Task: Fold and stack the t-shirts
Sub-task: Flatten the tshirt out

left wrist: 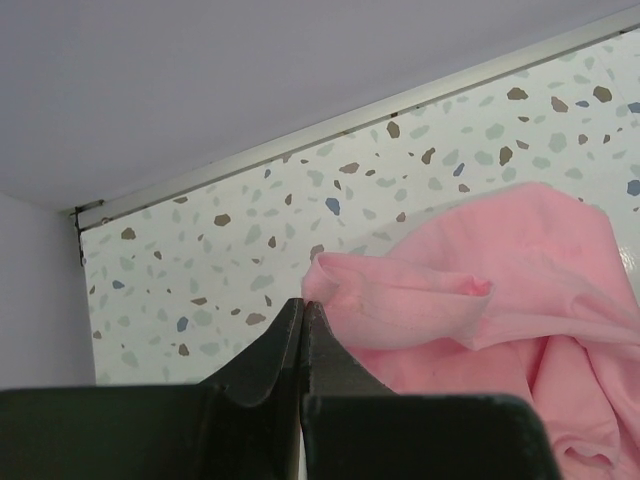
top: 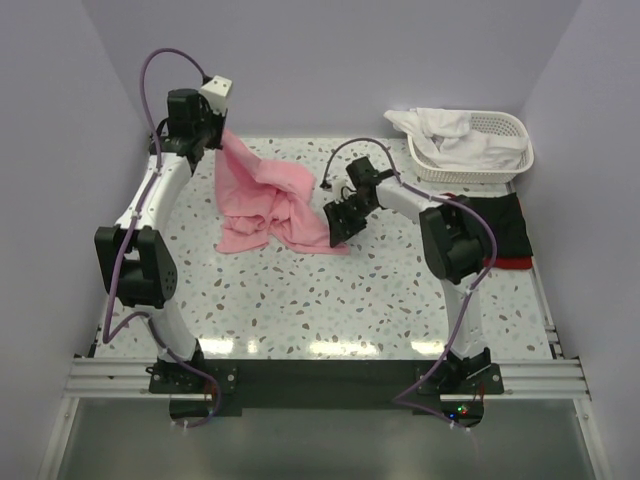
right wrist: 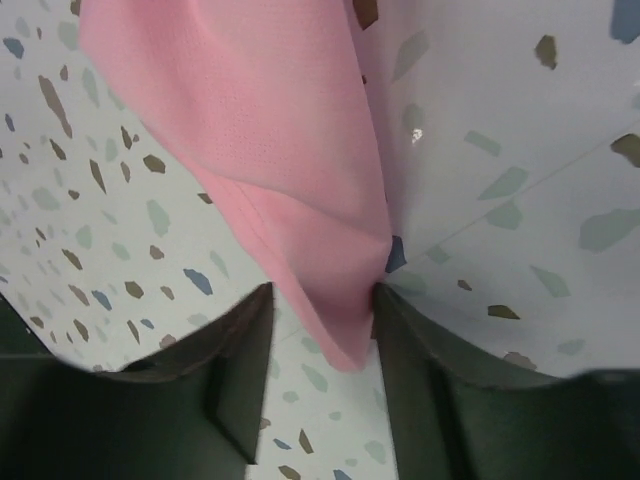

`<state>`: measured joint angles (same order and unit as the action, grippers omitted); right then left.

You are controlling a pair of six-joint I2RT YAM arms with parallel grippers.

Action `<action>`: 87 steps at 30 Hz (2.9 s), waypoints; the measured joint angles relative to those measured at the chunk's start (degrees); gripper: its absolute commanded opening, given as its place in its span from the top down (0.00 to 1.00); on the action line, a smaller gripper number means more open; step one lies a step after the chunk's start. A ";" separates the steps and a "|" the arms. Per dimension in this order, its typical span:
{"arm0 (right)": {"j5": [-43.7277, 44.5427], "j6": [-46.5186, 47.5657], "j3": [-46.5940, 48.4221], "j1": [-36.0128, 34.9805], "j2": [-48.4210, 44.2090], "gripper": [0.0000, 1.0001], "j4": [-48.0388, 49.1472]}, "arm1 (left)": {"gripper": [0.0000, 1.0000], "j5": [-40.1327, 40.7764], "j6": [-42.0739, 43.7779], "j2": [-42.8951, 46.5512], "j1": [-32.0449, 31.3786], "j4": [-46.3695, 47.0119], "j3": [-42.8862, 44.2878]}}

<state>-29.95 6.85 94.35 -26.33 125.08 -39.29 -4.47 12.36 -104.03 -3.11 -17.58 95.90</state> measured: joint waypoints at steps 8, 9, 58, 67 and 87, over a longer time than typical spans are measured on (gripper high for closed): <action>-0.85 3.10 4.15 1.27 3.06 1.00 -8.11 | 1.00 -3.65 -2.25 -2.60 1.22 -2.95 4.09; -0.61 3.39 5.07 2.19 3.19 1.00 -8.72 | 1.00 -4.42 -2.75 -3.41 1.68 -3.34 5.25; 0.59 6.10 9.46 -9.01 -1.09 0.32 -9.14 | 1.00 -19.28 0.26 1.40 20.61 -12.83 -8.85; 4.79 -0.48 13.27 -8.26 6.84 0.26 -0.09 | 1.00 -19.37 0.55 2.71 20.61 -13.68 -11.41; -5.40 6.10 21.90 -8.20 12.66 1.00 -8.98 | 1.00 -19.41 -0.96 -0.61 20.61 -13.18 -6.95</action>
<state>-35.35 12.95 116.25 -34.52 137.73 -48.27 -23.88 11.40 -104.64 17.50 -30.76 88.95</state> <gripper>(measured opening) 0.027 0.016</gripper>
